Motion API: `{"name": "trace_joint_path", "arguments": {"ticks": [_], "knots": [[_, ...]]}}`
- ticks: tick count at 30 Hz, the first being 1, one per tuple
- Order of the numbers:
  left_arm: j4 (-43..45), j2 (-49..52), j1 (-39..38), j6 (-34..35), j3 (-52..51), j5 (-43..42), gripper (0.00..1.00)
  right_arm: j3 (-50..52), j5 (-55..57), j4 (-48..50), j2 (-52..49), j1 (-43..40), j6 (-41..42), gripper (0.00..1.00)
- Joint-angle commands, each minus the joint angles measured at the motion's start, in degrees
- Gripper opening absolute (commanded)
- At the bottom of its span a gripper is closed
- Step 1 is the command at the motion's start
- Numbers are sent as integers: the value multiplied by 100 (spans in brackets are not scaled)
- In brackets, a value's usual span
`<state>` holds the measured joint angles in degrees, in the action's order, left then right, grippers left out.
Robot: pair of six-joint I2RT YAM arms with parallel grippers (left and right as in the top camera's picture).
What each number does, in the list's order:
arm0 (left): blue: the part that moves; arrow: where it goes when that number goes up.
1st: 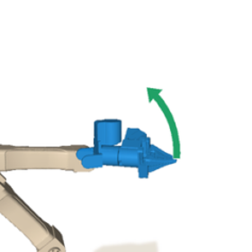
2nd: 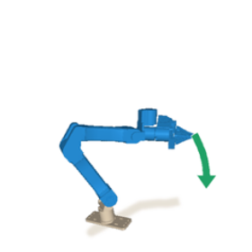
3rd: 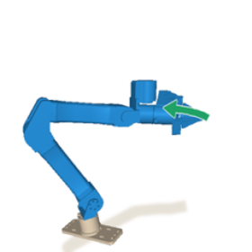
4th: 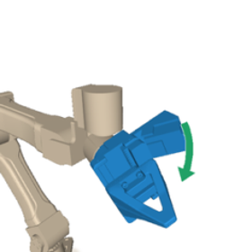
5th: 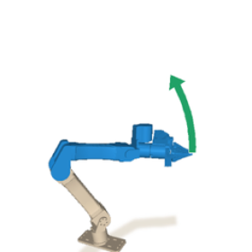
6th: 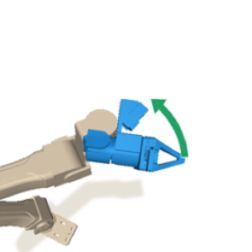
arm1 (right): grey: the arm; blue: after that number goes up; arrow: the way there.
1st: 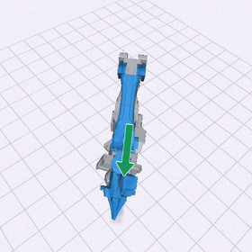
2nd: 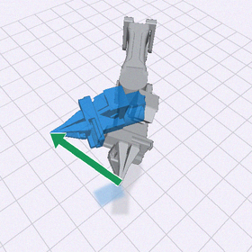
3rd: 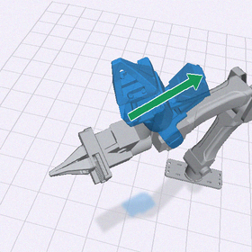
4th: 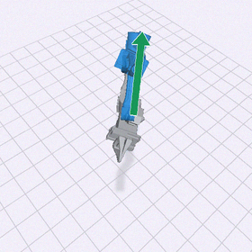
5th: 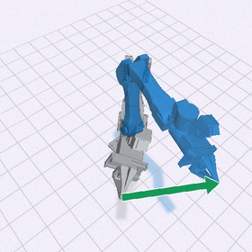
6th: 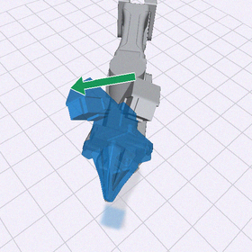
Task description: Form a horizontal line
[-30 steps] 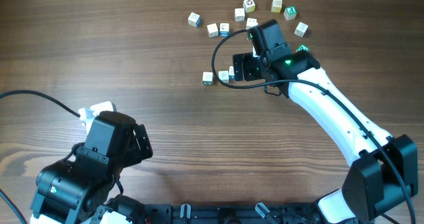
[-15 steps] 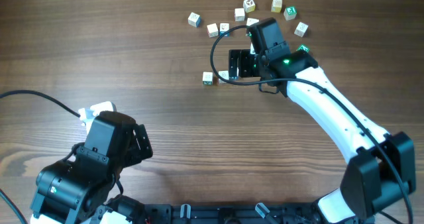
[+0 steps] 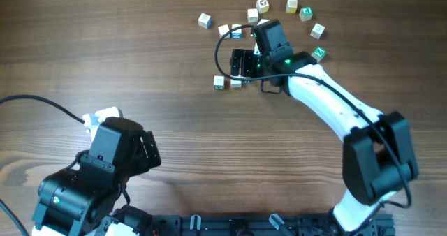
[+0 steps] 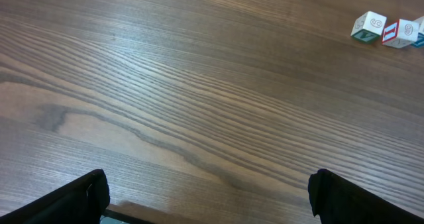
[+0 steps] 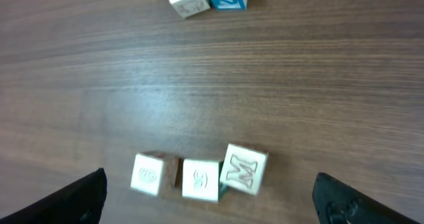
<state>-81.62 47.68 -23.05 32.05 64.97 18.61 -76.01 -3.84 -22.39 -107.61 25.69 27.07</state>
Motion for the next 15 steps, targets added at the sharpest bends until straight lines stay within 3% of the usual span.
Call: {"name": "trace_joint_path", "arguments": {"ticks": [1,4,11,15], "knots": [[7,-11,46,59,-26,96,100,-61,166,177,-509,-22,713,95],[7,-11,46,59,-24,96,100,-61,551,348,-658,-22,1224,90],[7,-11,46,61,-26,96,100,-59,551,424,-848,-22,1510,68],[7,-11,46,59,-26,96,100,-59,535,195,-1113,-22,1504,61]]}}
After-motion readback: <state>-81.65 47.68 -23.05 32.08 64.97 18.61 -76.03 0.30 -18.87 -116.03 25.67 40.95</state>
